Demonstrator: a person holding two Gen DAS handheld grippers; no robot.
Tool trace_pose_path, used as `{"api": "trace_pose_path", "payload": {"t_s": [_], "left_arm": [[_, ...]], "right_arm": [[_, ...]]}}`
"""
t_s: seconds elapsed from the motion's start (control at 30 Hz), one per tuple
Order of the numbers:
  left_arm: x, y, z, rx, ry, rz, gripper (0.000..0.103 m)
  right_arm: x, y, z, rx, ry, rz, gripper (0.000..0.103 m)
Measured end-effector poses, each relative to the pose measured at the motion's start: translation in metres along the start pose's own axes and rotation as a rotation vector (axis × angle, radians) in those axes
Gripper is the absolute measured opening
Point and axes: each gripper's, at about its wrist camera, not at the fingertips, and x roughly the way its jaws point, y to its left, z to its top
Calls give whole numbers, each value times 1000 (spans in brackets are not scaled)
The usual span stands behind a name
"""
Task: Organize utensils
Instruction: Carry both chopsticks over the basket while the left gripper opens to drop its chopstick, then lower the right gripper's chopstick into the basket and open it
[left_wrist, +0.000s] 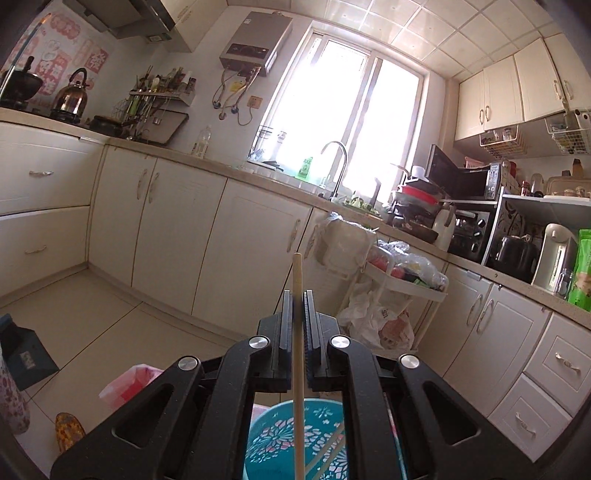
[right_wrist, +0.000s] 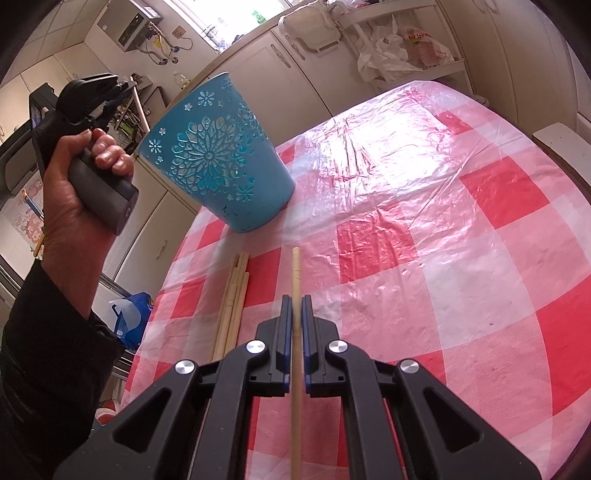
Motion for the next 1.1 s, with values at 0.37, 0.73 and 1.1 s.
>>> {"api": "trace_pose_path", "payload": {"t_s": [0.37, 0.73, 1.1], "left_arm": [[-14, -4, -51, 96, 143, 33, 5], [-72, 27, -57, 116, 220, 73, 42], [-124, 84, -95, -7, 331, 96, 50]], "right_arm": [[-2, -2, 0, 14, -3, -2, 6], [-34, 34, 45, -37, -124, 57, 6], [-43, 133, 176, -207, -421, 141, 6]]}}
